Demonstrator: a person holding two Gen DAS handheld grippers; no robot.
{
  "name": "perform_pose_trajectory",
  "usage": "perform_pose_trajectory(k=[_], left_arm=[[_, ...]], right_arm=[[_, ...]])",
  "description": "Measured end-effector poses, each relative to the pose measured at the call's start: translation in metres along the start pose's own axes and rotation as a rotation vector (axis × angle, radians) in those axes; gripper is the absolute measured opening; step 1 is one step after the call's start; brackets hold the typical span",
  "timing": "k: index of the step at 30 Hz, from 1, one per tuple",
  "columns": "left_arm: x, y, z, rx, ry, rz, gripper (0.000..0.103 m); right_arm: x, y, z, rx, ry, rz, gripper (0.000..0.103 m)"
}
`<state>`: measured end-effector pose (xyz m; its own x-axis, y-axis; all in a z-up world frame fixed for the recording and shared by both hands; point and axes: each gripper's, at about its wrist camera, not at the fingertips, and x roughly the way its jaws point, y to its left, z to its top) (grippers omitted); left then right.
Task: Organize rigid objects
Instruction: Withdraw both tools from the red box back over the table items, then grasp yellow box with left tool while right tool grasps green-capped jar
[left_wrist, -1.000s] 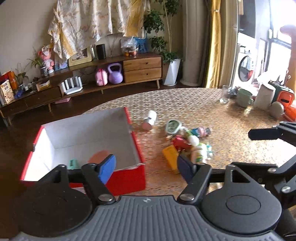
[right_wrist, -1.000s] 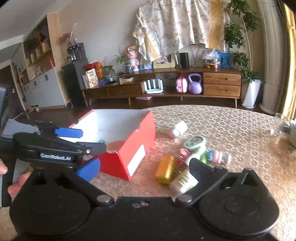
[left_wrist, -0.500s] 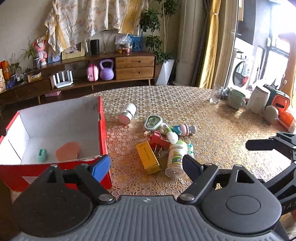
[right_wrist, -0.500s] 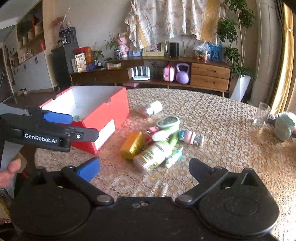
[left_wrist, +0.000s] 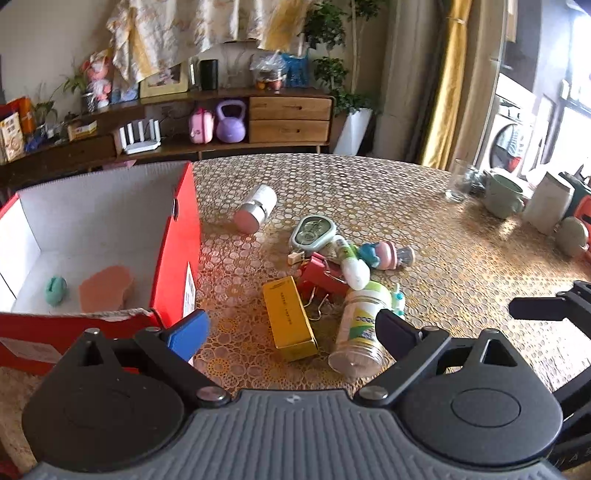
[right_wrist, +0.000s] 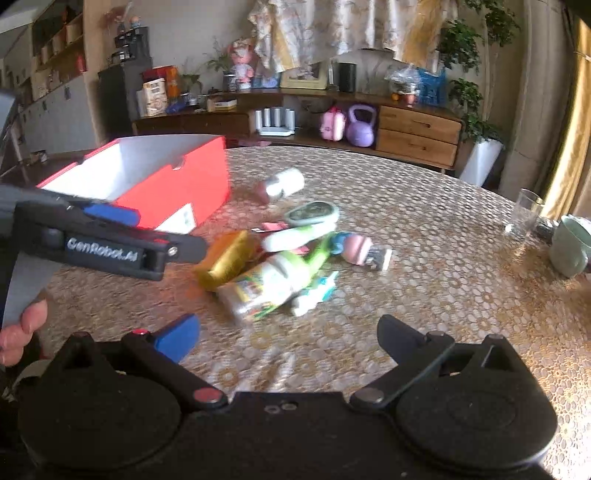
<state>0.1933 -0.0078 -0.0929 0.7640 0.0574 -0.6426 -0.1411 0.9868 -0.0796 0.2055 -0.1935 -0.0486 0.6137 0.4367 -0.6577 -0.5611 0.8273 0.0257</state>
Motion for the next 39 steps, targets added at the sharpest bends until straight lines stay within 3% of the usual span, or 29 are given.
perform_pose_trajectory(k=[5, 19, 26, 35, 38, 39], left_arm=[[0.016, -0.001, -0.004, -0.019, -0.005, 0.026, 0.097], [0.05, 0.004, -0.01, -0.063, 0.045, 0.044, 0.095], [0.067, 0.01, -0.01, -0.108, 0.094, 0.05, 0.067], [0.08, 0.011, -0.014, -0.118, 0.118, 0.029, 0.048], [0.08, 0.009, -0.013, -0.113, 0.117, -0.004, 0.034], [0.079, 0.007, -0.013, -0.105, 0.116, -0.004, 0.034]], right_arm=[[0.009, -0.013, 0.002, 0.009, -0.001, 0.01, 0.102], [0.047, 0.018, 0.011, -0.255, 0.014, 0.139, 0.101], [0.074, 0.025, 0.014, -0.339, 0.03, 0.149, 0.099], [0.092, 0.023, 0.014, -0.375, 0.035, 0.176, 0.096], [0.09, 0.025, 0.015, -0.379, 0.026, 0.185, 0.089], [0.09, 0.026, 0.016, -0.38, 0.029, 0.196, 0.084]])
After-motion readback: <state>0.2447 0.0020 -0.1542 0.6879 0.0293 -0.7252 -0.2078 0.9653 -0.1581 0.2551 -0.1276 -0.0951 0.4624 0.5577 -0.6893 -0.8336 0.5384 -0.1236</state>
